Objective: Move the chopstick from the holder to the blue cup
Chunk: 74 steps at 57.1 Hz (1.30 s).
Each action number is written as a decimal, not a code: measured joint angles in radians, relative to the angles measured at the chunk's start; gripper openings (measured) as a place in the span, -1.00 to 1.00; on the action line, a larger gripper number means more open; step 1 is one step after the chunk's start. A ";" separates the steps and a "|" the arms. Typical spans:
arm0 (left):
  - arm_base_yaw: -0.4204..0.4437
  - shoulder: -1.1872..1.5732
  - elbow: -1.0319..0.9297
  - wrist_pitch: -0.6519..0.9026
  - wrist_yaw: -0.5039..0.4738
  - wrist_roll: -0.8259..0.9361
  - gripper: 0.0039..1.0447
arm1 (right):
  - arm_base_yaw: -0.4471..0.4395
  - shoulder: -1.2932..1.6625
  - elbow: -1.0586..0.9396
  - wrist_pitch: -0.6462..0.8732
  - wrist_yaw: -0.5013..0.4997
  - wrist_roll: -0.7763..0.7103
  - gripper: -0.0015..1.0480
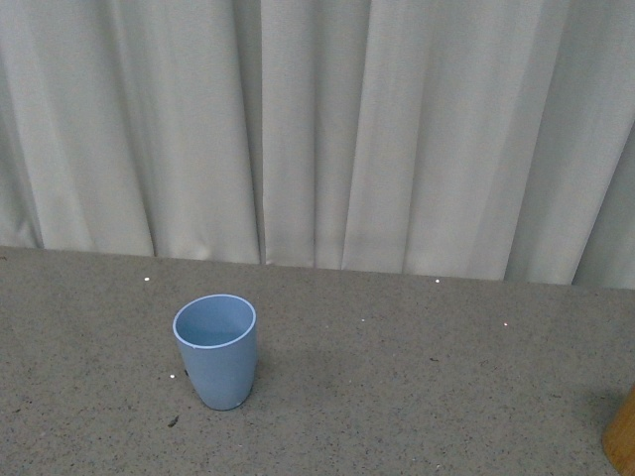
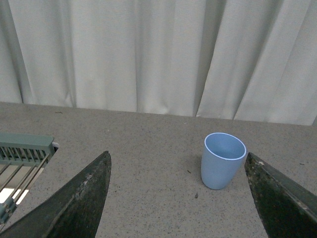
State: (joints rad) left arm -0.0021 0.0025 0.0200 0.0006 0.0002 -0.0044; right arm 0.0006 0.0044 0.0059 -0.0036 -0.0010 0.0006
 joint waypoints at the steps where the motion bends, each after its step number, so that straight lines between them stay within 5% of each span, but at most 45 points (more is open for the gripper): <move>1: 0.000 0.000 0.000 0.000 0.000 0.000 0.55 | 0.000 0.000 0.000 0.000 0.000 0.000 0.82; 18: 0.000 0.000 0.000 0.000 0.000 0.000 0.56 | 0.000 0.000 0.000 0.000 0.000 0.000 0.82; 44: 0.000 0.000 0.000 0.000 0.000 0.000 0.86 | 0.000 0.000 0.000 0.000 0.000 0.000 0.82; 74: 0.000 0.000 0.000 0.000 0.000 0.000 0.88 | 0.000 0.000 0.000 0.000 0.000 0.000 0.82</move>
State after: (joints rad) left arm -0.0021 0.0025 0.0200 0.0006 0.0002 -0.0044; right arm 0.0006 0.0044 0.0059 -0.0036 -0.0010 0.0002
